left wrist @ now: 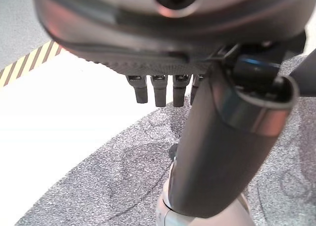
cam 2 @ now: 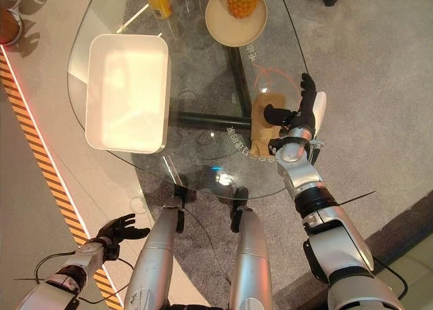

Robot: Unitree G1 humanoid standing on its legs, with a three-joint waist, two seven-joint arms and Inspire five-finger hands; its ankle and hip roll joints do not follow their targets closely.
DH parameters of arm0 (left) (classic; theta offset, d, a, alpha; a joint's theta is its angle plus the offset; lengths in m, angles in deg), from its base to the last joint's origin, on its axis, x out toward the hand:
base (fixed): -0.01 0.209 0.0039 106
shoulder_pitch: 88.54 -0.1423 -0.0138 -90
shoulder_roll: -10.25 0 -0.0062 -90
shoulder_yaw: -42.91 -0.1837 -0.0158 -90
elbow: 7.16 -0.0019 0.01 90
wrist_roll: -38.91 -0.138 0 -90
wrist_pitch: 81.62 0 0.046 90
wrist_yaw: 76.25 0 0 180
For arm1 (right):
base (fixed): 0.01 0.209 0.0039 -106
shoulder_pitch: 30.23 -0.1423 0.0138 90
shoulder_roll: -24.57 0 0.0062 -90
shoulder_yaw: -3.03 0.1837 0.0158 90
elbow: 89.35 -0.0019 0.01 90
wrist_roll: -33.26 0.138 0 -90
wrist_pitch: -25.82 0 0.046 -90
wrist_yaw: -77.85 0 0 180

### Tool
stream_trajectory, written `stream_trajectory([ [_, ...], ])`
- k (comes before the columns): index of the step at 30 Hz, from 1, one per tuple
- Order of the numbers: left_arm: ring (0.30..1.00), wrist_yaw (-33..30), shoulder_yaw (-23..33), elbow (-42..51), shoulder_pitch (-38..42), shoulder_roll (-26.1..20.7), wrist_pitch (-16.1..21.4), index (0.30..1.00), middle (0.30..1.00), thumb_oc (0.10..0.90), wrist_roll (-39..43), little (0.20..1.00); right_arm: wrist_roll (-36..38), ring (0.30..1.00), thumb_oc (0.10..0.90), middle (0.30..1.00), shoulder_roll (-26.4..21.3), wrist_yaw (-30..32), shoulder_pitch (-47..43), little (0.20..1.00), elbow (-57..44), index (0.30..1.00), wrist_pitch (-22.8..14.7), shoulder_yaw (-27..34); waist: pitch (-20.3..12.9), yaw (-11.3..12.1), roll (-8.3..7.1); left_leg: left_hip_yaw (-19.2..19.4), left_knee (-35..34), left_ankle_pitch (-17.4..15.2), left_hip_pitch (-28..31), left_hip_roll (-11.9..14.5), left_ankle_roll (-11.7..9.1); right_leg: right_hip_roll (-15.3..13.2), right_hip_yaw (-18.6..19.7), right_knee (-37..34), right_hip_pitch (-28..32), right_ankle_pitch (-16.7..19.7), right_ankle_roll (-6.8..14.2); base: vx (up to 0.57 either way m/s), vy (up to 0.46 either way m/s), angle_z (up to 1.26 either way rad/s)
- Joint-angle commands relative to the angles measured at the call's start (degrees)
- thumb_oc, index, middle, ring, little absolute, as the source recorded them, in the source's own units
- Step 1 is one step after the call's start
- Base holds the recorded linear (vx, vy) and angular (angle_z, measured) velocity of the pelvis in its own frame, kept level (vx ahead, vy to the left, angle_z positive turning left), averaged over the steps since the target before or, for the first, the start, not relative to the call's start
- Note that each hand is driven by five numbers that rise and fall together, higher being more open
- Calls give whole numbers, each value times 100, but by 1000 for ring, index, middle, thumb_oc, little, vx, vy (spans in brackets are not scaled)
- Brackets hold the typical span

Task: Wipe the table with a cloth and put it in the basket.

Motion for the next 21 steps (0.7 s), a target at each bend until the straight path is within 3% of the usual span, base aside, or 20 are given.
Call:
stream_trajectory([
  [1,900,-62,-187,0,-410,113,-11,900,900,800,-78,900,-53,900,800,900,-340,120,-496,900,-185,900,-66,-6,-110,-23,187,305,788,-695,24,-60,231,30,-111,-379,190,333,-3,0,0,0],
  [21,900,-155,-336,91,-390,274,-43,900,900,800,-2,900,177,900,800,900,39,344,-454,900,360,900,545,-349,-110,3,286,362,638,-624,75,-97,241,45,-101,-431,171,356,-35,0,1,0],
])
